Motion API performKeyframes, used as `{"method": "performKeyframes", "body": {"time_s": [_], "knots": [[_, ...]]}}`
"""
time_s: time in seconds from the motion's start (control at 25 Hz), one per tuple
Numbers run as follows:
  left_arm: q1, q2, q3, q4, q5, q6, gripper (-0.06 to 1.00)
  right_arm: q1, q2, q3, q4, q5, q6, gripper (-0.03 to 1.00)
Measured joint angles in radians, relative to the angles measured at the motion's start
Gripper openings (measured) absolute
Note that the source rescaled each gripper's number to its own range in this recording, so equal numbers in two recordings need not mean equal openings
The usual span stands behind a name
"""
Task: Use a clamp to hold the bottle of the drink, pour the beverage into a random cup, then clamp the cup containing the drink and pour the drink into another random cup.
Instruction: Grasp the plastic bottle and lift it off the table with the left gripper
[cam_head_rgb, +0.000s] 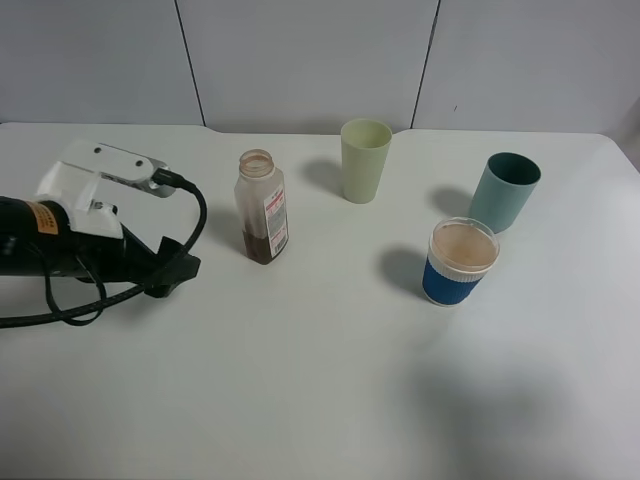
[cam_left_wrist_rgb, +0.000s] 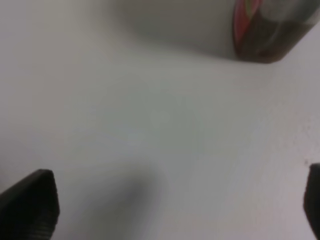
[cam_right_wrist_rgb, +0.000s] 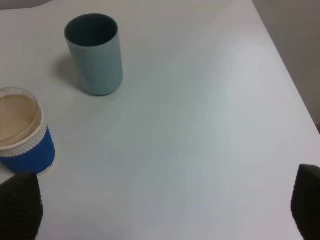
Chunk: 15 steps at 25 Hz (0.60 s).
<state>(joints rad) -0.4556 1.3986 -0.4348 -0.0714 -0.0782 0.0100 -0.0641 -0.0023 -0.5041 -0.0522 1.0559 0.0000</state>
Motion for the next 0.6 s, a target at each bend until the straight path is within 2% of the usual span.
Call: {"method": "performKeyframes", "body": {"time_s": [0.2, 0.36, 0.6], "knots": [[-0.080, 0.124, 0.000, 0.012, -0.209, -0.001, 0.97, 0.000, 0.000, 0.000, 0.000, 0.000, 0.000, 1.00], [-0.120, 0.231, 0.000, 0.015, -0.385, -0.044, 0.97, 0.000, 0.000, 0.000, 0.000, 0.000, 0.000, 1.00], [-0.133, 0.355, -0.002, 0.017, -0.548, -0.090, 0.97, 0.000, 0.000, 0.000, 0.000, 0.000, 0.000, 1.00]]}}
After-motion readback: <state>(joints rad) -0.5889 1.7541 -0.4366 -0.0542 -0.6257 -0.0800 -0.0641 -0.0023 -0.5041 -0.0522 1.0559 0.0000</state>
